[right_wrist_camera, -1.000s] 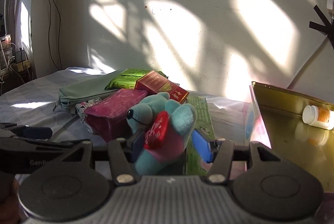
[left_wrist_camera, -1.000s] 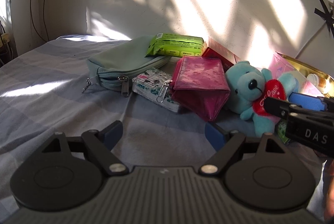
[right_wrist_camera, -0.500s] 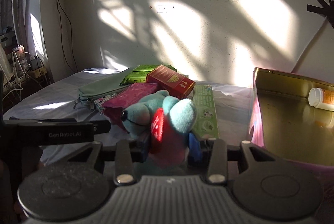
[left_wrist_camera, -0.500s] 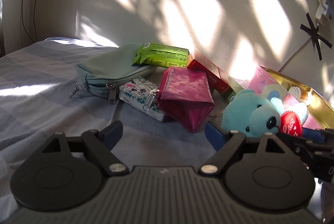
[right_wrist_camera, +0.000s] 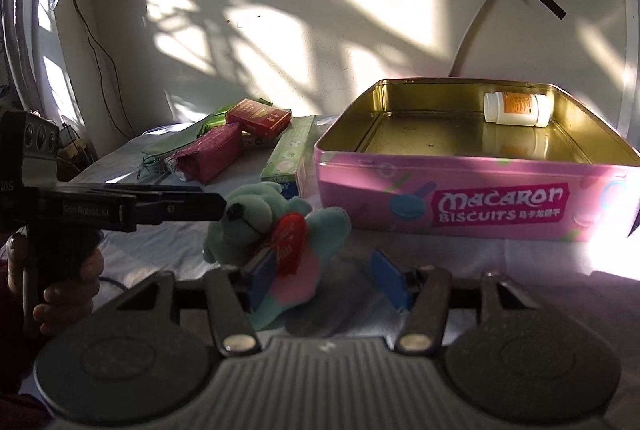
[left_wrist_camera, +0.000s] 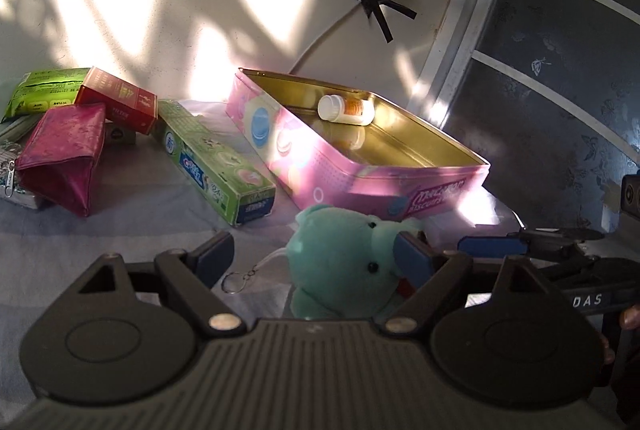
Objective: Organize objects
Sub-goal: 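Grasp the teal teddy bear with the right tool, then lower the teddy bear into the pink tin and open the right tool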
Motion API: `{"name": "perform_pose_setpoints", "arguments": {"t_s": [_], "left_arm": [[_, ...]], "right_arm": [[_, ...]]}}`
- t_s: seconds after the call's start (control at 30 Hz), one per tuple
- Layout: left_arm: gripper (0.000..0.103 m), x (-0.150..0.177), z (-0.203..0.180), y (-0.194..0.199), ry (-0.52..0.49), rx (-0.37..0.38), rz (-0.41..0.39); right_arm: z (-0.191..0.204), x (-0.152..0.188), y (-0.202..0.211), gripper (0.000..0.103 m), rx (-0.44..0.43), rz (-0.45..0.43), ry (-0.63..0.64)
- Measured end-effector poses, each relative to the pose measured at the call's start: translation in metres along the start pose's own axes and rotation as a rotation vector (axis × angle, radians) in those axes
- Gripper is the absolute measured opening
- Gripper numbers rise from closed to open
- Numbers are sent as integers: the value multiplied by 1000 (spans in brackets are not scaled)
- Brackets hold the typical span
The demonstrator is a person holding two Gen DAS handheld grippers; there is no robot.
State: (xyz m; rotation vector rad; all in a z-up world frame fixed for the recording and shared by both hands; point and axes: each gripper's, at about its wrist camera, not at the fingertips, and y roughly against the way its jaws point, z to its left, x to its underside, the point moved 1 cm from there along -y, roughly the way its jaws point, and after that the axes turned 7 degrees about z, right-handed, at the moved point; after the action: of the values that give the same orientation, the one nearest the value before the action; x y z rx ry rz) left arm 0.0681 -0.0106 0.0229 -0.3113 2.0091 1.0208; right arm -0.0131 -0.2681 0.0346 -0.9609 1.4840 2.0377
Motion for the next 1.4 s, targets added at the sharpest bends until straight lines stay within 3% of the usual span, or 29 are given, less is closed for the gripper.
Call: {"name": "perform_pose_setpoints", "arguments": {"t_s": [0.13,0.23,0.57,0.77,0.87,1.0,1.17,1.4], "left_arm": [[88,-1,-2,-10,13,-1,47],[88,0,-1,-12,45,39,79],[88,-11,-7,-24,48,36,96],[65,-6,-16,-22,14,21,97],[64,-12,-27,-2,-12,59,59],[64,-39,-54,8,-86,106,-26],[65,-77,-90,-28,-221,52,-89],[59,-104,-87,-96,-167,-32,-27]], "right_arm": [[13,9,-2,59,-29,-4,49],[24,13,-13,59,-20,11,91],[24,8,-40,59,40,9,64],[26,4,-46,43,28,7,81],[33,10,-28,43,44,-53,145],[20,-4,7,43,76,-205,112],[-13,-36,13,43,191,-319,75],[-64,-59,-30,46,272,-283,-10]]}}
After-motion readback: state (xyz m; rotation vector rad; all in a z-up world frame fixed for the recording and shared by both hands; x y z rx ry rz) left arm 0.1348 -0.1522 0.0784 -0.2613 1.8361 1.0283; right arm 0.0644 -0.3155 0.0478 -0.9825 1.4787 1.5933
